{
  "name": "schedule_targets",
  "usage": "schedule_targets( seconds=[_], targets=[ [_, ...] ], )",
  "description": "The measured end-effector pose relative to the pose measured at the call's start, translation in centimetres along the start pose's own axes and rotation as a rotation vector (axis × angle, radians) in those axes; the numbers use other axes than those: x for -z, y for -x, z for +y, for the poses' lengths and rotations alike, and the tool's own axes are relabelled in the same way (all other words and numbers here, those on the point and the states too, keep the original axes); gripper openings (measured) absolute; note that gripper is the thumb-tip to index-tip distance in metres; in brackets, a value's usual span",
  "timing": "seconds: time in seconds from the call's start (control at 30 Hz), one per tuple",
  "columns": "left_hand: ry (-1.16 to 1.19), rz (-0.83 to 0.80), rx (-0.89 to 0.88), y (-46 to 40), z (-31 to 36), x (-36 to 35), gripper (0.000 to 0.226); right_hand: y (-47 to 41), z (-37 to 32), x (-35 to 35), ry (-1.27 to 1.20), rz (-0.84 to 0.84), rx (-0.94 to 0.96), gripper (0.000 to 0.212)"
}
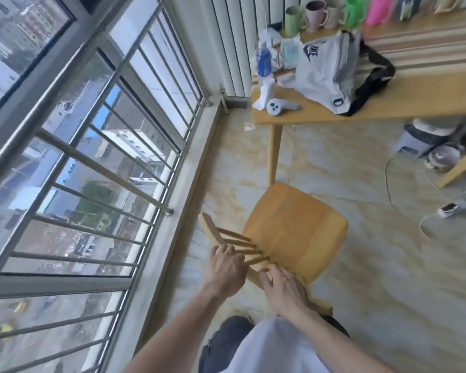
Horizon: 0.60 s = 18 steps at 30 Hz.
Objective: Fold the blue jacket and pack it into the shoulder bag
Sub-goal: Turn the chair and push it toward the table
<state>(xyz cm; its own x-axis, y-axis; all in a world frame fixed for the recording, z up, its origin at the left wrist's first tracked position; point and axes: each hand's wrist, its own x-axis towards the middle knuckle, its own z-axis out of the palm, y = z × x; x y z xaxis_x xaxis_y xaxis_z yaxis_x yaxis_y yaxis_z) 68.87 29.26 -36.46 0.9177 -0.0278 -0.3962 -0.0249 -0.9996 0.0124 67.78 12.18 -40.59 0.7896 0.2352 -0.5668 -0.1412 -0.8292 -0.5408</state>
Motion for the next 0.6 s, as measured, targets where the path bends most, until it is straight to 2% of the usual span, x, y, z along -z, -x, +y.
schedule_targets(
  seconds=[0.13, 0.23, 0.37, 0.5, 0.6],
  targets=[
    [-0.062, -0.014, -0.112, -1.0, -2.0, -0.3, 0.047, -0.5, -1.2, -1.4, -0.019, 0.089, -0.137, 0.041],
    [-0.070, 0.001, -0.191, -1.5, -3.6, -0.8, 0.049, -0.3, -2.4, -2.7, 0.060, 0.195, -0.220, 0.046],
    [-0.083, 0.079, -0.263, -1.3, -5.7, -1.6, 0.053, 0.8, -4.1, -4.2, 0.114, 0.340, -0.384, 0.057],
    [-0.035, 0.107, -0.217, -1.3, -8.0, -2.5, 0.051, 2.7, -3.7, -5.1, 0.166, 0.577, -0.583, 0.055],
    [0.125, 0.093, -0.132, -1.1, -9.1, -2.6, 0.036, 4.2, -3.7, -6.1, 0.072, 0.738, -0.727, 0.037]
  ],
)
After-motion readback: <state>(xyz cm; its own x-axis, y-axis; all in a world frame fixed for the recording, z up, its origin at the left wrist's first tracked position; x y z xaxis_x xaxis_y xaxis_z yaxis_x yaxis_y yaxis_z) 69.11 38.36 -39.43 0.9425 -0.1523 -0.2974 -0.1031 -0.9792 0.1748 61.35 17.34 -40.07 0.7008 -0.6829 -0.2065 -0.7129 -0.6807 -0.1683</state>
